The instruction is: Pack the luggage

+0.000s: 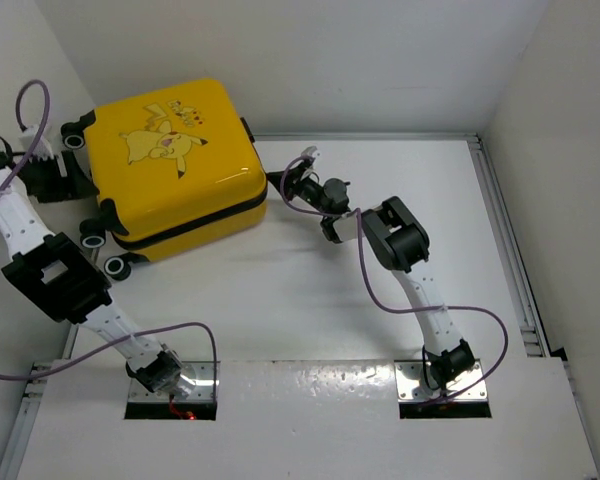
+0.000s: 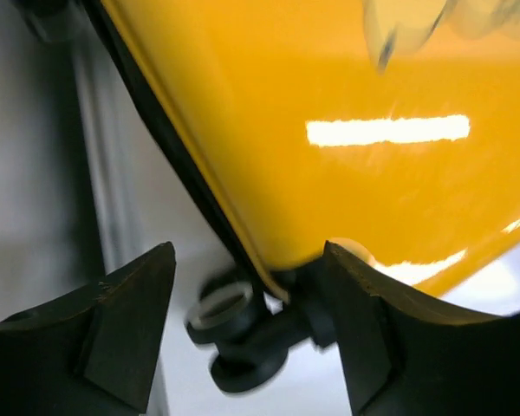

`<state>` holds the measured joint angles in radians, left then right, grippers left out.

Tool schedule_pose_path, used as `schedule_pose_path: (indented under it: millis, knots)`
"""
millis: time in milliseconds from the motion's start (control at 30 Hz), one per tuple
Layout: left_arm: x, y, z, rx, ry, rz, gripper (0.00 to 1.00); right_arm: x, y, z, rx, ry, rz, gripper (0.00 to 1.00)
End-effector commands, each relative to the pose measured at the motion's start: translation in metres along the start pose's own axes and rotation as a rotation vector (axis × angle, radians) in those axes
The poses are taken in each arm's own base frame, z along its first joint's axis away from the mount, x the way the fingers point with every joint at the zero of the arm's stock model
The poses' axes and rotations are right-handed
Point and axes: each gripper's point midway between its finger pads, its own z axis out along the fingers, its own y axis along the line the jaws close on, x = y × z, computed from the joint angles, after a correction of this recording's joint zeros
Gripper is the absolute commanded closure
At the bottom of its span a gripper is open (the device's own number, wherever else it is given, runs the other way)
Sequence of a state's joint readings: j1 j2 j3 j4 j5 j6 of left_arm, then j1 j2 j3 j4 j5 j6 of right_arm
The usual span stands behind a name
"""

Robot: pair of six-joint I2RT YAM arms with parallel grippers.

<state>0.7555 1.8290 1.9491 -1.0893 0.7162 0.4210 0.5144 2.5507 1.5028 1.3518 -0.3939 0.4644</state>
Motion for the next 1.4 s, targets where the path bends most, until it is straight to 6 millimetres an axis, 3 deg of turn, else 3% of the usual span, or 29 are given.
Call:
schedule_pose_path:
  millis: [0,33,133,267,433,567,733,833,867,967,1000,1067,1200,1367]
  knots:
    - [0.04,-0.001,-0.012,0.02,0.086,0.029,0.28,-0.05,0.061,0.004,-0.19,-0.158,-0.098,1.0]
    - [0.052,-0.01,-0.015,0.055,0.131,0.024,0.3,-0.048,0.059,0.003,-0.185,-0.155,-0.109,1.0]
    - [0.061,-0.013,-0.014,0.084,0.168,0.119,0.37,-0.048,0.06,0.001,-0.181,-0.151,-0.115,1.0]
    - [0.072,-0.017,-0.02,0.067,0.229,0.358,0.35,-0.052,0.06,0.0,-0.182,-0.155,-0.122,1.0]
    - [0.097,-0.044,-0.016,0.142,0.285,0.536,0.34,-0.05,0.063,-0.002,-0.184,-0.153,-0.136,1.0]
    - [0.118,-0.056,-0.003,0.228,0.315,0.581,0.33,-0.052,0.063,-0.005,-0.185,-0.155,-0.138,1.0]
    - [0.129,-0.05,0.028,0.315,0.306,0.51,0.28,-0.053,0.068,-0.007,-0.207,-0.165,-0.148,1.0]
    - [0.126,-0.048,0.038,0.343,0.268,0.549,0.4,-0.051,0.072,-0.009,-0.223,-0.159,-0.143,1.0]
    - [0.132,-0.049,0.04,0.358,0.272,0.566,0.5,-0.053,0.074,-0.009,-0.226,-0.161,-0.145,1.0]
    - [0.148,-0.061,0.046,0.454,0.272,0.729,0.66,-0.054,0.077,-0.01,-0.24,-0.155,-0.137,1.0]
    - [0.161,-0.069,0.047,0.505,0.293,0.759,0.7,-0.053,0.077,-0.011,-0.243,-0.15,-0.146,1.0]
    - [0.166,-0.078,0.044,0.525,0.293,0.823,0.77,-0.054,0.079,-0.012,-0.252,-0.148,-0.143,1.0]
    - [0.199,-0.086,0.036,0.611,0.325,1.044,0.86,-0.055,0.087,-0.018,-0.276,-0.13,-0.132,1.0]
    - [0.213,-0.09,0.03,0.656,0.329,1.18,0.92,-0.054,0.095,-0.028,-0.301,-0.101,-0.114,1.0]
